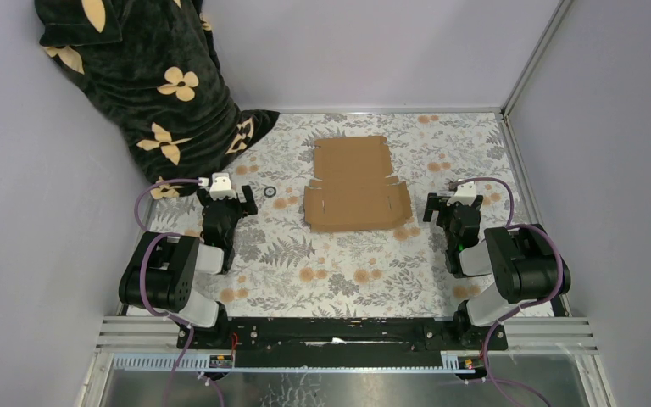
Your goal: Fold the paper box
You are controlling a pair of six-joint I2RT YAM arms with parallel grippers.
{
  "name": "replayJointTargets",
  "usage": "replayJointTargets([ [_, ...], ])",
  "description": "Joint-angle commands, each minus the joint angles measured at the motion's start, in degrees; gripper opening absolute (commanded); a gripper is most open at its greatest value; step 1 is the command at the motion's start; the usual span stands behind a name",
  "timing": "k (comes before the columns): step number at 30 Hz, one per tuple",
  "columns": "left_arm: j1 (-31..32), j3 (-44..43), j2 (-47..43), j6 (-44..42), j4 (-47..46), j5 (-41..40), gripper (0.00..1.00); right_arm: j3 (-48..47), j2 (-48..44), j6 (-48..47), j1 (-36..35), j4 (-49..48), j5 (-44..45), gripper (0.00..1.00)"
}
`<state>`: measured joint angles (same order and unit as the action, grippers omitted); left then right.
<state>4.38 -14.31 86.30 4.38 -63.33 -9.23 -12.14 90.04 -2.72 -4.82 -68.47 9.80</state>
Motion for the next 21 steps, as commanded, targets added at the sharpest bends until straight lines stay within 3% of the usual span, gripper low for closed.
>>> replayJointTargets([
  [1, -0.43, 0.13, 0.19, 0.10, -3.73, -1.09, 0.99, -1.05, -1.38, 0.21, 0.34, -2.93, -0.14, 1.00],
  [9, -0.53, 0.04, 0.32, 0.09, -3.64, -1.03, 0.99, 0.66, -2.48, 0.97, 0.34, -6.25, 3.08, 1.00],
  [11, -0.52, -0.50, -1.24, 0.17, -2.30, -1.93, 0.99, 0.02, -5.57, 1.36, 0.34, -2.35, 4.93, 1.00],
  [16, -0.39, -10.72, -12.68, 4.56, 26.10, -4.28, 0.99, -3.88, -20.22, 3.70, 0.25, 16.76, 5.23, 1.00],
  [21, 1.11, -13.82, -25.35, 14.45, 35.01, -0.22, 0.99, -21.83, -32.35, 13.54, 0.16, 51.65, 1.76, 1.00],
])
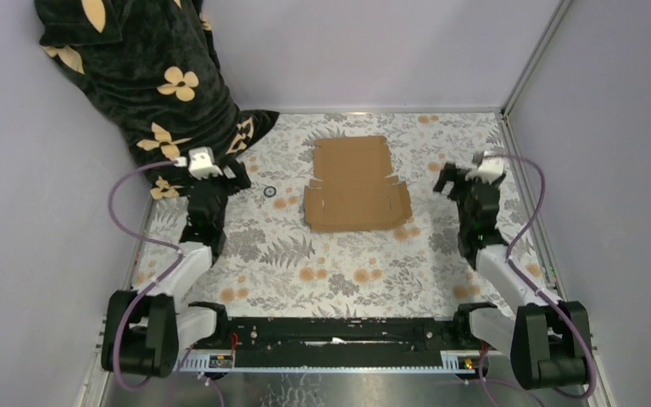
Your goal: Fold the paper box
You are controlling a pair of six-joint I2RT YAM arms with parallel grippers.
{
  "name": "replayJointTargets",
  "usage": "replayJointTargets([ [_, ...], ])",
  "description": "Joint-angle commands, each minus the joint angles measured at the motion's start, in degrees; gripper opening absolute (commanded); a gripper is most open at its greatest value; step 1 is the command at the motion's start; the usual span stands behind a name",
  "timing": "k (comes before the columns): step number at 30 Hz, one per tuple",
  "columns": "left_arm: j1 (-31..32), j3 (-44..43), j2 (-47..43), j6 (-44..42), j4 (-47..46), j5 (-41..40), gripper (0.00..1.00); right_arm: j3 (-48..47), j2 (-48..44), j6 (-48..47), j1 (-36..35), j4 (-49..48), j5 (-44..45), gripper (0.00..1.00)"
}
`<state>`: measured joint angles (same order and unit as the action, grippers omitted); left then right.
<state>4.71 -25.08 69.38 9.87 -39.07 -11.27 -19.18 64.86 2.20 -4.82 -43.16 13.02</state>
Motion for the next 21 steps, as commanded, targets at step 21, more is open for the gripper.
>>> replayJointTargets([
  [21, 11.37, -25.53, -17.52, 19.54, 38.92, 19.90, 0.99, -37.48, 10.56, 19.48, -0.16, 60.39, -19.70, 0.97],
])
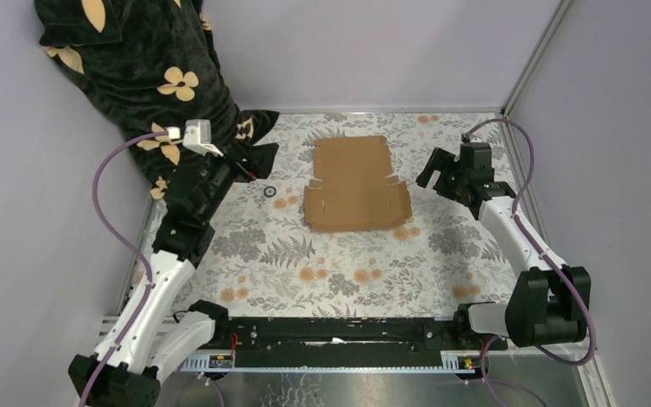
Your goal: Fold the paper box
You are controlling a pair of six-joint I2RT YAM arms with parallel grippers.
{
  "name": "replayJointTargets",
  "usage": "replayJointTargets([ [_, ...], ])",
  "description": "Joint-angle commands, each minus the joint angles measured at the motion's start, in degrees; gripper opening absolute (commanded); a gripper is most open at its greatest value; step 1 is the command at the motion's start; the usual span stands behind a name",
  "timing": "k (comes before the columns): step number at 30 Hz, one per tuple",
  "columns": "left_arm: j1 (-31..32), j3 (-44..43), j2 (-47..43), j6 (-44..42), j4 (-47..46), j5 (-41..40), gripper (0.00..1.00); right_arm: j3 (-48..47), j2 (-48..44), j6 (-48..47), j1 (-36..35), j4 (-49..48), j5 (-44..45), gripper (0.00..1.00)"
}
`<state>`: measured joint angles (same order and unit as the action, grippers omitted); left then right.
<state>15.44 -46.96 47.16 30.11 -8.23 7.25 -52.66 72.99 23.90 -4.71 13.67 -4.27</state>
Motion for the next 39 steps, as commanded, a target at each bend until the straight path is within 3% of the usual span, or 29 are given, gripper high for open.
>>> replayJointTargets([
  [1, 0.88, -3.89, 5.90, -0.39, 8.79, 0.77, 0.99, -4.19, 3.61, -2.23, -0.48, 3.40, -2.94, 0.95],
  [4, 0.82, -5.40, 10.75, 1.06, 10.34, 7.05, 0.98, -5.43, 7.79, -2.91, -2.31, 4.03, -2.36, 0.89],
  [8, -0.22, -3.35, 16.78, 4.07, 3.58, 16.20, 0.99, -7.29, 12.55, -4.78, -5.68, 4.20, -0.14, 0.79],
  [12, 4.55, -9.76, 22.10, -2.38, 16.38, 1.66, 0.99, -8.56, 15.94, -5.45, -8.17, 3.53, 1.68, 0.78],
  [20, 5.54, -7.20, 22.85, -3.87, 17.91, -8.87, 0.99, -5.19, 16.43, -2.39, -9.55, 2.50, 3.81, 0.77],
  [26, 5.90, -5.98, 24.78, -2.14, 18.35, -10.09, 0.99, 6.39, 7.88, 11.64, -12.47, -1.81, 2.18, 0.75],
  [32, 6.02, -4.68, 24.70, -0.84, 18.17, -11.54, 0.99, 17.43, -1.44, 30.69, -18.73, -8.46, 8.40, 0.75],
  [39, 6.07, -2.41, 23.08, 0.22, 17.71, -10.80, 0.99, 19.74, -0.85, 44.93, -23.22, -10.08, 12.79, 0.72],
])
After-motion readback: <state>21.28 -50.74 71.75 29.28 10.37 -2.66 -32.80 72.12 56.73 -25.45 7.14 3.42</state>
